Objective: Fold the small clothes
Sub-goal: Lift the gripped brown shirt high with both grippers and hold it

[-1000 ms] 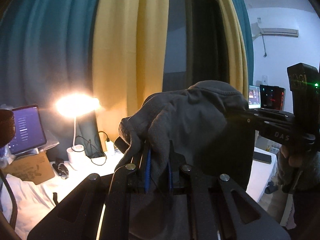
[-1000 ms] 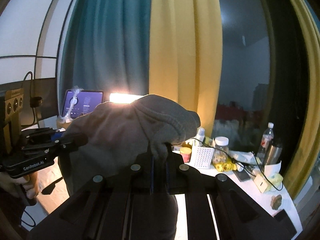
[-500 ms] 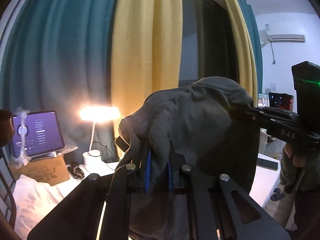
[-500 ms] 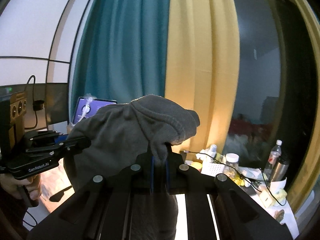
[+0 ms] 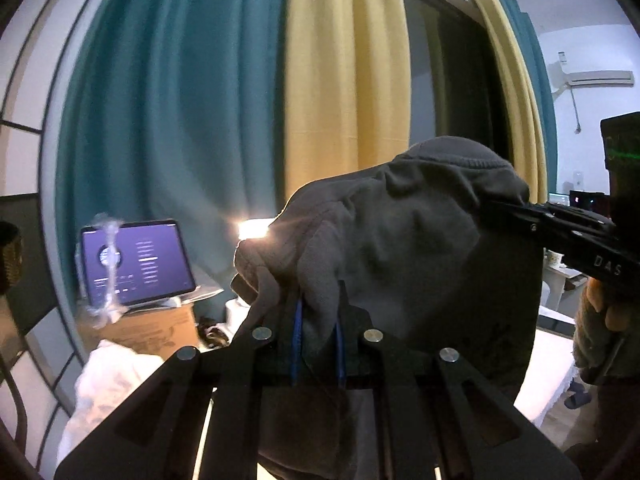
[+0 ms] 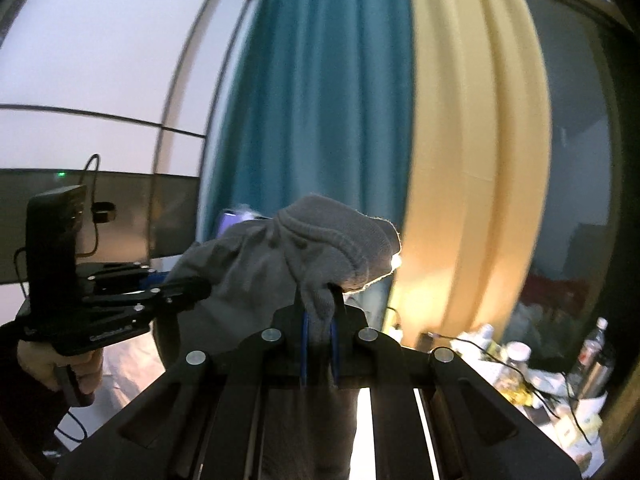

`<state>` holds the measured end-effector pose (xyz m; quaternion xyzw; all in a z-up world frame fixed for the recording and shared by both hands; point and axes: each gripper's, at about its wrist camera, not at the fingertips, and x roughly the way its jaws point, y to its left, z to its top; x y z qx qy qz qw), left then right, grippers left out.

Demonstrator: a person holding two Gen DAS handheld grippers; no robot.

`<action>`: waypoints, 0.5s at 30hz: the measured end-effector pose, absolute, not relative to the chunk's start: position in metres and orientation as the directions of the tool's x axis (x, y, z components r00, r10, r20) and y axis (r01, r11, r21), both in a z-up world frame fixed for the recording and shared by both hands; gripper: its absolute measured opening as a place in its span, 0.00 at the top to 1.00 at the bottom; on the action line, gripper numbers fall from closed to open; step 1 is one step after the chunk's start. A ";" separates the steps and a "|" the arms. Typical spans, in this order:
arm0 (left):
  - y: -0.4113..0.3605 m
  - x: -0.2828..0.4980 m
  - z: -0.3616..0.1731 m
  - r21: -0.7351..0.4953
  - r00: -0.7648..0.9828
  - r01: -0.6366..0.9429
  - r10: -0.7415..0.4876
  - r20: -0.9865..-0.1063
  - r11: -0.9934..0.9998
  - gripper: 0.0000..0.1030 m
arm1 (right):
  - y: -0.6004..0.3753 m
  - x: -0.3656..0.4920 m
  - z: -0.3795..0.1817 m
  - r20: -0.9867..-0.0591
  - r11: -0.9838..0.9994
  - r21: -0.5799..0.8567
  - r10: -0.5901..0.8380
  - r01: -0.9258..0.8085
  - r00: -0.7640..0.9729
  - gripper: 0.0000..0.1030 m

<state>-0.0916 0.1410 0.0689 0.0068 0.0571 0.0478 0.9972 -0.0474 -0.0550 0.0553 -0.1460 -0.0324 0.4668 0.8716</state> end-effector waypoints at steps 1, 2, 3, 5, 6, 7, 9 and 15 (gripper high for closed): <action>0.142 -0.096 0.069 0.026 0.988 -0.106 0.108 -0.112 0.994 0.89 | -0.051 -0.051 0.056 -0.080 0.507 -0.288 0.832 -0.812 0.548 0.91; 0.146 -0.102 0.069 0.035 0.986 -0.123 0.126 -0.112 0.992 0.89 | -0.047 -0.054 0.056 -0.081 0.493 -0.291 0.841 -0.820 0.534 0.91; 0.148 -0.106 0.069 0.038 0.984 -0.134 0.138 -0.111 0.990 0.89 | -0.044 -0.056 0.056 -0.082 0.483 -0.293 0.847 -0.825 0.525 0.91; 0.154 -0.114 0.069 0.039 0.981 -0.156 0.159 -0.110 0.987 0.89 | -0.037 -0.062 0.057 -0.084 0.458 -0.296 0.862 -0.838 0.501 0.91; 0.157 -0.117 0.070 0.041 0.979 -0.168 0.171 -0.108 0.985 0.89 | -0.034 -0.065 0.057 -0.084 0.449 -0.298 0.867 -0.843 0.491 0.91; 0.159 -0.120 0.070 0.042 0.978 -0.178 0.181 -0.106 0.983 0.89 | -0.030 -0.067 0.057 -0.082 0.440 -0.299 0.872 -0.847 0.482 0.91; 0.164 -0.127 0.071 0.043 0.974 -0.198 0.202 -0.100 0.979 0.89 | -0.024 -0.070 0.058 -0.083 0.424 -0.300 0.881 -0.855 0.466 0.91; 0.171 -0.136 0.074 0.081 0.966 -0.232 0.239 -0.099 0.969 0.89 | -0.010 -0.076 0.055 -0.095 0.393 -0.286 0.896 -0.874 0.434 0.91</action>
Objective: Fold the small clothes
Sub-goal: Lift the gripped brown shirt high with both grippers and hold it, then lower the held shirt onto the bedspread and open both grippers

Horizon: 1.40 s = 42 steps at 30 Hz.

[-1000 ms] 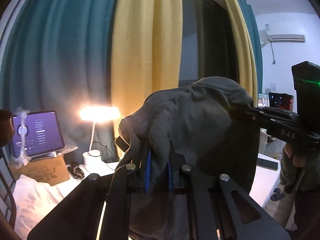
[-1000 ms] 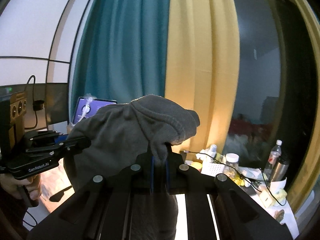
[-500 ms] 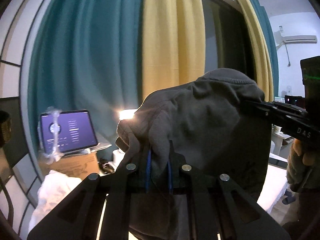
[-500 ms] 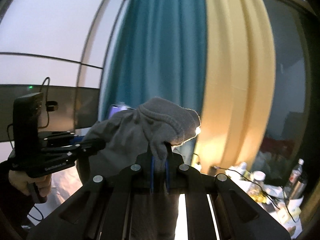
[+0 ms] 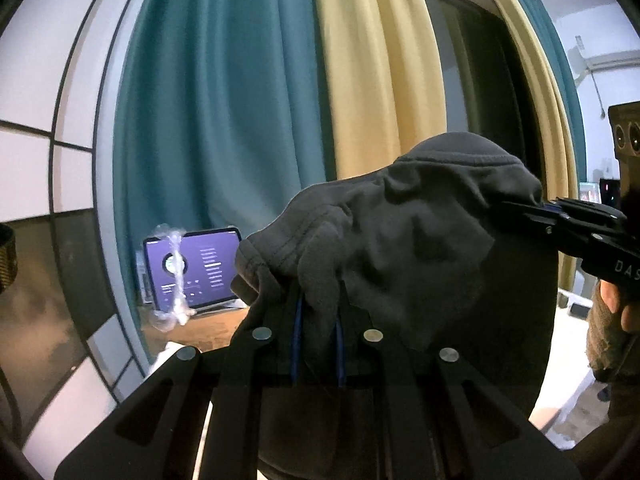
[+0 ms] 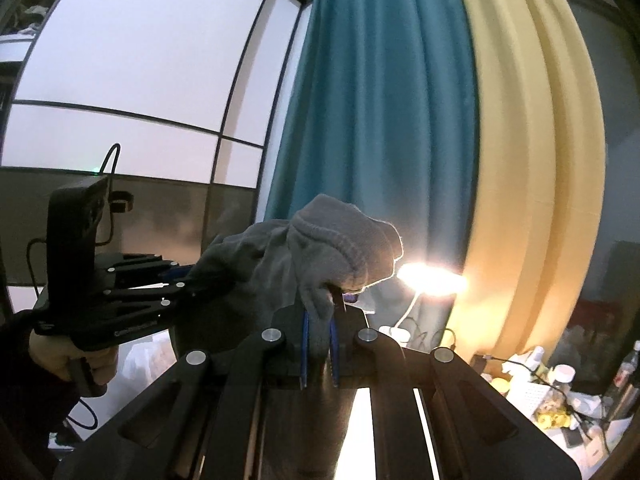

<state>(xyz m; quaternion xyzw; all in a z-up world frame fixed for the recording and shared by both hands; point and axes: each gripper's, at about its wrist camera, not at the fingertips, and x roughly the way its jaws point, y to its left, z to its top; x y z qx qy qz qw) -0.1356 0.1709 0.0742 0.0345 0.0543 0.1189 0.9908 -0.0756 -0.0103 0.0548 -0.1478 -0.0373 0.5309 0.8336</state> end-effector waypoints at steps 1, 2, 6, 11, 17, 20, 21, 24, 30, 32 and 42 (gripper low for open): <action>0.172 -0.135 0.074 0.086 0.965 -0.232 0.240 -0.104 0.969 0.89 | -0.008 -0.073 0.053 -0.100 0.392 -0.279 0.896 -0.877 0.433 0.91; 0.171 -0.136 0.074 0.089 0.965 -0.232 0.241 -0.107 0.969 0.89 | -0.007 -0.072 0.053 -0.104 0.393 -0.273 0.895 -0.878 0.433 0.91; 0.177 -0.129 0.068 0.073 0.964 -0.222 0.230 -0.135 0.972 0.89 | -0.002 -0.058 0.047 -0.132 0.408 -0.247 0.885 -0.879 0.447 0.91; 0.179 -0.106 0.051 0.045 0.961 -0.188 0.193 -0.198 0.981 0.89 | 0.002 -0.033 0.027 -0.193 0.443 -0.199 0.857 -0.874 0.478 0.91; 0.179 -0.074 0.039 0.038 0.954 -0.161 0.165 -0.249 0.986 0.89 | 0.003 -0.002 0.009 -0.232 0.492 -0.170 0.822 -0.854 0.520 0.91; 0.176 -0.058 0.036 0.040 0.951 -0.145 0.151 -0.269 0.989 0.89 | 0.003 0.013 0.003 -0.252 0.509 -0.157 0.808 -0.846 0.533 0.91; 0.176 -0.055 0.035 0.039 0.951 -0.142 0.148 -0.273 0.989 0.89 | 0.003 0.018 0.001 -0.259 0.515 -0.153 0.803 -0.844 0.537 0.91; 0.174 -0.040 0.031 0.028 0.941 -0.142 0.144 -0.306 0.989 0.89 | 0.005 0.037 -0.005 -0.280 0.528 -0.129 0.793 -0.839 0.542 0.91; 0.180 -0.009 0.020 0.012 0.928 -0.138 0.134 -0.349 0.990 0.89 | 0.015 0.068 -0.016 -0.322 0.540 -0.103 0.777 -0.836 0.541 0.91; 0.185 0.000 0.015 0.004 0.922 -0.139 0.131 -0.364 0.990 0.89 | 0.019 0.080 -0.021 -0.337 0.544 -0.093 0.771 -0.834 0.540 0.91; 0.212 0.046 -0.021 0.003 0.870 -0.142 0.127 -0.477 0.990 0.89 | 0.051 0.137 -0.058 -0.428 0.560 -0.052 0.736 -0.827 0.525 0.91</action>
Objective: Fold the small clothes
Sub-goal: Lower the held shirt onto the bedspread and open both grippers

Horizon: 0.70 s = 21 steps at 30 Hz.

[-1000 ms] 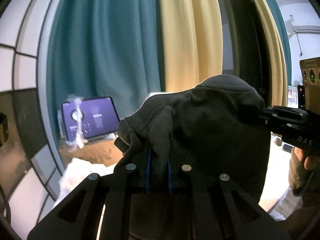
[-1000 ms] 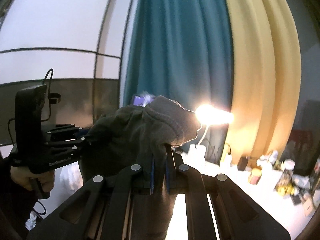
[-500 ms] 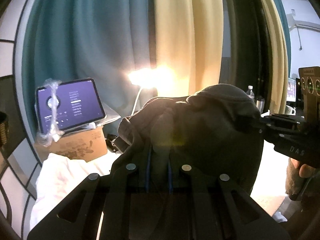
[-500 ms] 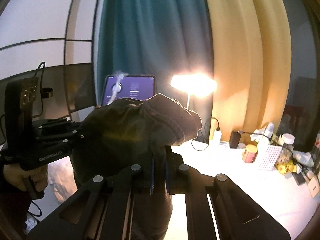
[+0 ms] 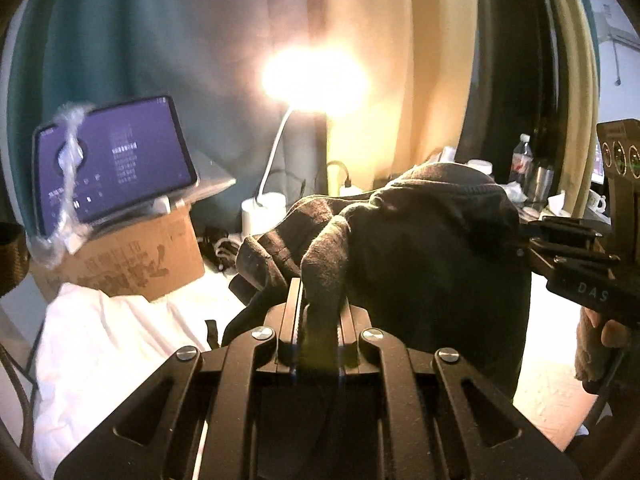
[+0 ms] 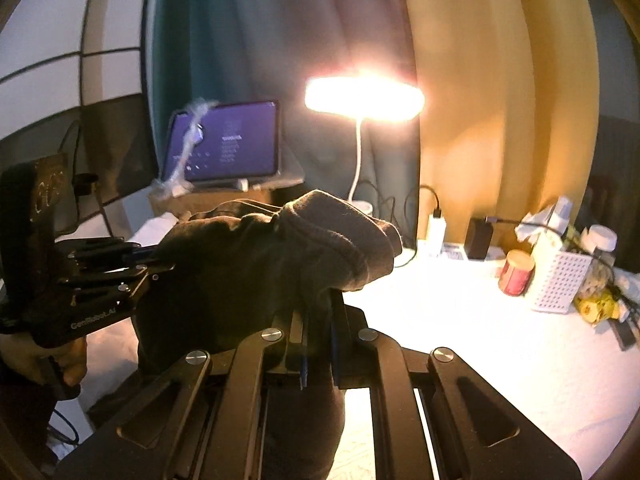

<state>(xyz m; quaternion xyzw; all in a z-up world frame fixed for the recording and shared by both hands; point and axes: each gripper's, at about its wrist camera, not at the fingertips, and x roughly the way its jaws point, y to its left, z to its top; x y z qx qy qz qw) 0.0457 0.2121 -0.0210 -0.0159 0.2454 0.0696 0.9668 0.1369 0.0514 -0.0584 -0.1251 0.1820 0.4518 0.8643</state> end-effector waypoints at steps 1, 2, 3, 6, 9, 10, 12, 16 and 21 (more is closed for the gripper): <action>0.215 0.049 -0.024 -0.003 0.865 -0.142 0.123 -0.487 0.990 0.89 | 0.055 0.143 -0.062 -0.436 0.563 -0.048 0.732 -0.825 0.524 0.91; 0.219 0.054 -0.027 -0.010 0.860 -0.143 0.119 -0.496 0.990 0.89 | 0.056 0.146 -0.064 -0.442 0.564 -0.046 0.729 -0.824 0.524 0.91; 0.222 0.057 -0.030 -0.014 0.856 -0.144 0.117 -0.503 0.990 0.89 | 0.059 0.152 -0.068 -0.449 0.567 -0.044 0.725 -0.823 0.523 0.91; 0.231 0.068 -0.040 -0.022 0.842 -0.152 0.118 -0.527 0.988 0.89 | 0.069 0.173 -0.080 -0.475 0.573 -0.036 0.711 -0.819 0.518 0.91; 0.242 0.080 -0.050 -0.061 0.824 -0.148 0.089 -0.560 0.987 0.89 | 0.080 0.191 -0.093 -0.500 0.576 -0.033 0.698 -0.817 0.513 0.91; 0.246 0.082 -0.052 -0.082 0.820 -0.148 0.076 -0.567 0.986 0.89 | 0.082 0.194 -0.096 -0.505 0.578 -0.032 0.695 -0.815 0.512 0.91; 0.253 0.089 -0.059 -0.093 0.812 -0.162 0.079 -0.578 0.982 0.89 | 0.091 0.209 -0.107 -0.527 0.583 -0.024 0.683 -0.812 0.506 0.91; 0.267 0.102 -0.075 -0.105 0.783 -0.190 0.086 -0.616 0.976 0.89 | 0.104 0.228 -0.123 -0.561 0.580 -0.021 0.667 -0.815 0.489 0.91; 0.288 0.119 -0.099 -0.126 0.738 -0.219 0.080 -0.670 0.967 0.89 | 0.118 0.248 -0.143 -0.594 0.586 -0.008 0.649 -0.810 0.475 0.91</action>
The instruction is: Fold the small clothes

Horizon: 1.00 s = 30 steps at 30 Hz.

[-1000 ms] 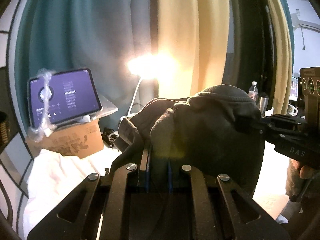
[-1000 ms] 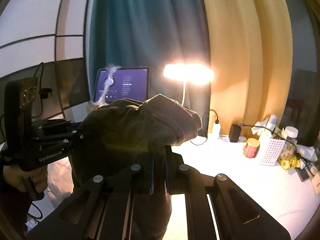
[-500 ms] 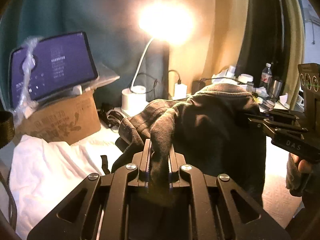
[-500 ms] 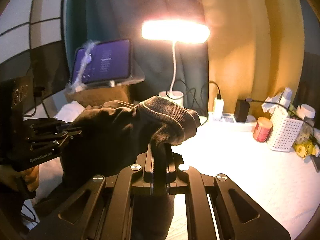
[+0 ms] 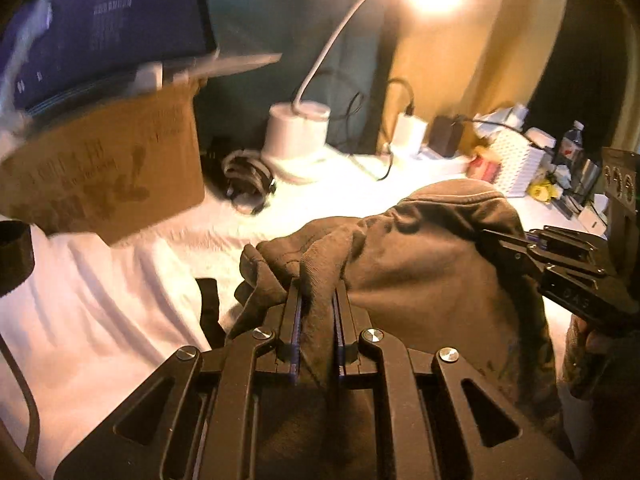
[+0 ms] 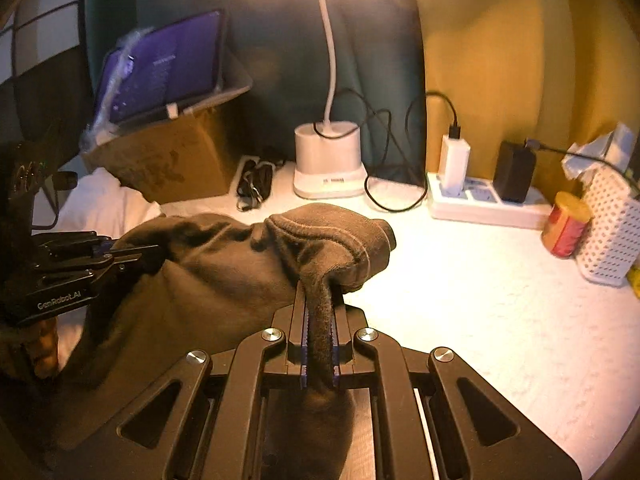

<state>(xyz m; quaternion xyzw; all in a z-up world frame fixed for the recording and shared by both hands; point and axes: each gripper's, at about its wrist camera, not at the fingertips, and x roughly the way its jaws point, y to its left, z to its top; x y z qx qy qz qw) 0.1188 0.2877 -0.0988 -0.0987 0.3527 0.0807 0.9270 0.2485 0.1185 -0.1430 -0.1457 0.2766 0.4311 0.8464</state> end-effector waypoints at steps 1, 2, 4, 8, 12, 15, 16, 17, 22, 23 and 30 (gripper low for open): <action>0.291 0.122 -0.103 -0.134 0.729 -0.226 0.077 -0.680 0.965 0.89 | 0.120 0.251 -0.146 -0.600 0.587 -0.006 0.645 -0.809 0.473 0.91; 0.293 0.126 -0.108 -0.136 0.718 -0.233 0.076 -0.692 0.963 0.89 | 0.122 0.254 -0.150 -0.611 0.591 -0.005 0.637 -0.806 0.471 0.91; 0.297 0.131 -0.118 -0.130 0.690 -0.259 0.089 -0.719 0.957 0.84 | 0.124 0.260 -0.156 -0.628 0.606 -0.004 0.618 -0.795 0.474 0.91; 0.300 0.137 -0.124 -0.128 0.666 -0.279 0.095 -0.740 0.952 0.83 | 0.122 0.276 -0.167 -0.660 0.644 0.000 0.575 -0.765 0.484 0.89; 0.298 0.141 -0.125 -0.098 0.653 -0.281 0.115 -0.749 0.955 0.82 | 0.121 0.287 -0.173 -0.687 0.670 0.009 0.544 -0.742 0.483 0.76; 0.299 0.143 -0.122 -0.085 0.648 -0.287 0.128 -0.751 0.954 0.80 | 0.117 0.294 -0.171 -0.682 0.696 -0.006 0.522 -0.718 0.512 0.68; 0.297 0.143 -0.119 -0.069 0.648 -0.287 0.140 -0.749 0.956 0.80 | 0.114 0.297 -0.171 -0.680 0.709 -0.010 0.512 -0.705 0.524 0.68; 0.293 0.140 -0.114 -0.031 0.649 -0.288 0.171 -0.741 0.957 0.80 | 0.109 0.300 -0.170 -0.678 0.721 -0.010 0.504 -0.692 0.535 0.67; 0.283 0.121 -0.095 0.005 0.664 -0.289 0.204 -0.719 0.957 0.80 | 0.093 0.305 -0.165 -0.676 0.752 -0.002 0.485 -0.659 0.555 0.60; 0.283 0.120 -0.094 -0.011 0.668 -0.285 0.190 -0.719 0.959 0.79 | 0.090 0.304 -0.164 -0.672 0.755 -0.004 0.483 -0.655 0.561 0.60; 0.259 0.095 -0.089 -0.072 0.684 -0.260 0.131 -0.717 0.963 0.53 | 0.067 0.286 -0.152 -0.651 0.762 -0.007 0.488 -0.647 0.582 0.60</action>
